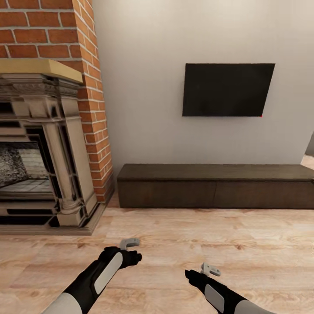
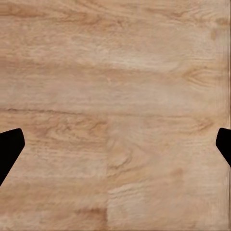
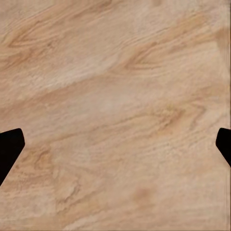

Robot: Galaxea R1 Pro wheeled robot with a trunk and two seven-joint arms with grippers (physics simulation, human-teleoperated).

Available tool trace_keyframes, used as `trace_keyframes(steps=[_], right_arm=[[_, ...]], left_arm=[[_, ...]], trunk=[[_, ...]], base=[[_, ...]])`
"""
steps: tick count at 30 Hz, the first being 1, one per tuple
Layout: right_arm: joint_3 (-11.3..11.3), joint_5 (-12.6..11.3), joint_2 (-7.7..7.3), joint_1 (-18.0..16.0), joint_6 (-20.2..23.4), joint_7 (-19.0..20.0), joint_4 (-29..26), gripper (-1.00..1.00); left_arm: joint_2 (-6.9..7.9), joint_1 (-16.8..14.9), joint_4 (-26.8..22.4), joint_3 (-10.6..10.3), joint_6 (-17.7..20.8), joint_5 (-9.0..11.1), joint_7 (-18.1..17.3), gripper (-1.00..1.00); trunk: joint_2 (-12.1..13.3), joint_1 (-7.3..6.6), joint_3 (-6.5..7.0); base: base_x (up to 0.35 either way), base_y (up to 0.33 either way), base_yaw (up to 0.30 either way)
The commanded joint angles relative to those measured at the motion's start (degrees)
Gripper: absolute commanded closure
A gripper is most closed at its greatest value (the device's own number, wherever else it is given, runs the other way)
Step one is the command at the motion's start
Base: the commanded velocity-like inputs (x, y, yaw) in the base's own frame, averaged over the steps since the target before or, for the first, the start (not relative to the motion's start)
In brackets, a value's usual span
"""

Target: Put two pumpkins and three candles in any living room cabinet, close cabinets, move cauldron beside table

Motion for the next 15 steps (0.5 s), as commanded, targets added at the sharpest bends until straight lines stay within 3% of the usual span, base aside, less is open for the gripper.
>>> trace_keyframes(steps=[1, 7, 12, 15], right_arm=[[0.46, -0.48, -0.01, -0.06, -0.11, -0.31, -0.06, -1.00], [0.41, -1.60, -0.06, -0.06, -0.17, -0.40, -0.07, -1.00], [0.41, -7.51, -0.56, -0.02, -0.03, 2.77, -0.14, -1.00], [0.41, -10.43, -2.29, -0.03, 0.34, 8.02, -0.16, -1.00]], left_arm=[[0.06, -0.03, -0.10, -0.33, 0.11, 0.51, 0.52, -1.00], [0.11, -0.04, -0.09, -0.67, 0.11, 0.54, 0.47, -1.00], [0.22, -0.04, -0.08, -0.33, 0.15, 0.98, 0.44, -1.00], [0.53, -0.04, -0.08, 0.07, 0.16, 1.25, 0.29, -1.00]], trunk=[[-0.03, 0.02, -0.08], [-0.03, 0.02, -0.13], [-0.03, 0.02, -0.13], [-0.03, 0.02, -0.13]], base=[[0.320, -0.139, -0.292], [0.320, -0.107, -0.291], [0.329, 0.027, -0.215], [0.332, 0.094, -0.053]])
